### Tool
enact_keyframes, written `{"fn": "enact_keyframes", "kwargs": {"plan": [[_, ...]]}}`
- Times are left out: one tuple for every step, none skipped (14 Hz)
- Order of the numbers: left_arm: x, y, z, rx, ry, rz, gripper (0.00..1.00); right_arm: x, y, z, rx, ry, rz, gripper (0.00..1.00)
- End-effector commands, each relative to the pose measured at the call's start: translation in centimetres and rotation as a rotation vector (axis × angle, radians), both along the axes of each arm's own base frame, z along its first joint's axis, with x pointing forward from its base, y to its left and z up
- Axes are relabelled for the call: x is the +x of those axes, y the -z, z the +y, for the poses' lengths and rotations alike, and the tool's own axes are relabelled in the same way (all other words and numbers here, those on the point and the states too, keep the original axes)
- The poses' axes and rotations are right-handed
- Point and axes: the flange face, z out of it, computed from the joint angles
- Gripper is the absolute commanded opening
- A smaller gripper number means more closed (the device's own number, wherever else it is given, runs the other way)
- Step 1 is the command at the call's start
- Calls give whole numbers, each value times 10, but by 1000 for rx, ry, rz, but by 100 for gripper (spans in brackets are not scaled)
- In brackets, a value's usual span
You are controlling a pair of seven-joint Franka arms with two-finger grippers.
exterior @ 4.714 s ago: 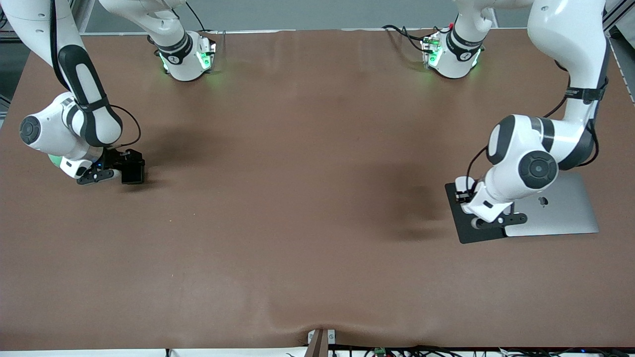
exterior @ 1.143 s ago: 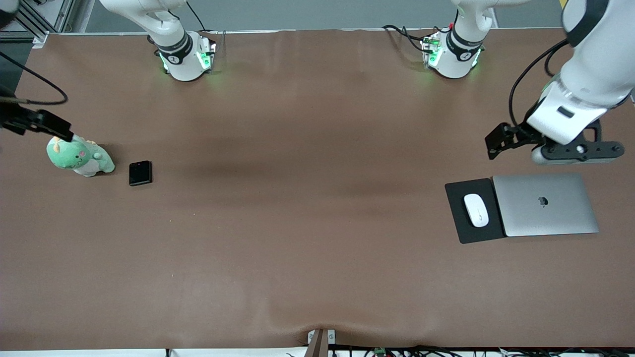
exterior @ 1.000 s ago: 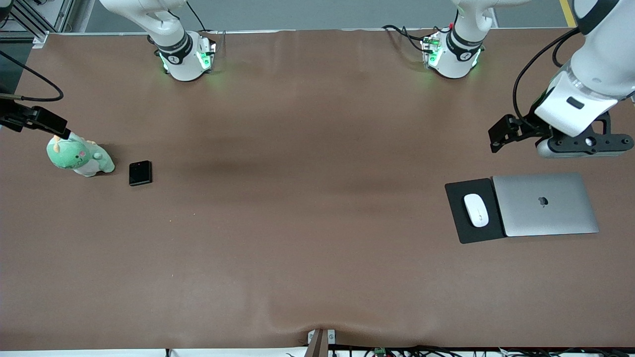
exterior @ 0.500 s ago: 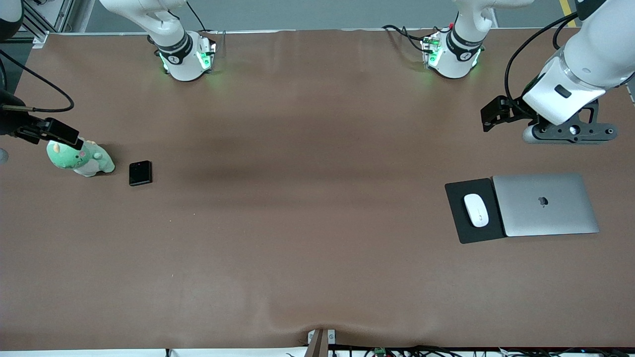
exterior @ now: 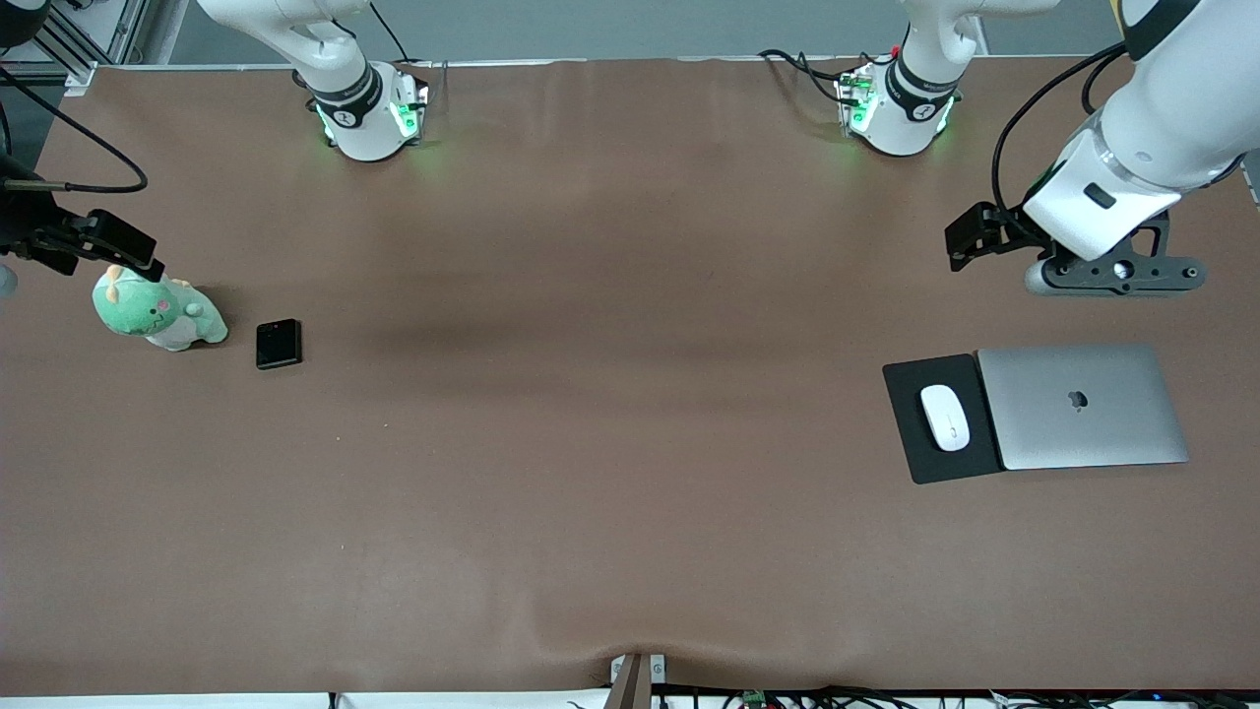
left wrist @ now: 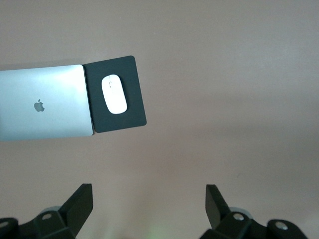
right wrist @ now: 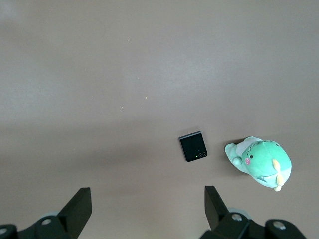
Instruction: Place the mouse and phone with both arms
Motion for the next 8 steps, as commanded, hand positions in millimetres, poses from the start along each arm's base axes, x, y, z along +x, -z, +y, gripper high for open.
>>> {"fn": "enact_keyframes", "kwargs": {"plan": [[-15,3,3,-13,-6,-18,100,-5,-6,1,-14,-9,-16,100],[-14,2,4,-13,-8,-19,100,-4,-6,2,-15,-7,-16,100],[-14,1,3,-14,-7,-22,100,-4,-6,3,-13,-9,-16,100],[-13,2,4,-14,-8,-20,100,-4,-5,1,-13,-6,-15,100],[-12,2,5,-14,-10,-20,100,-5,-5,2,-13,-7,-13,100],[-12,2,5,-15,-10,-20,100,-5,-5,0,-13,-4,-12,100],[-12,2,5,-15,-10,-20,100,-5,-5,2,-13,-7,-12,100],[-12,2,5,-15,-10,-20,100,-5,-5,2,-11,-12,-13,100]]}}
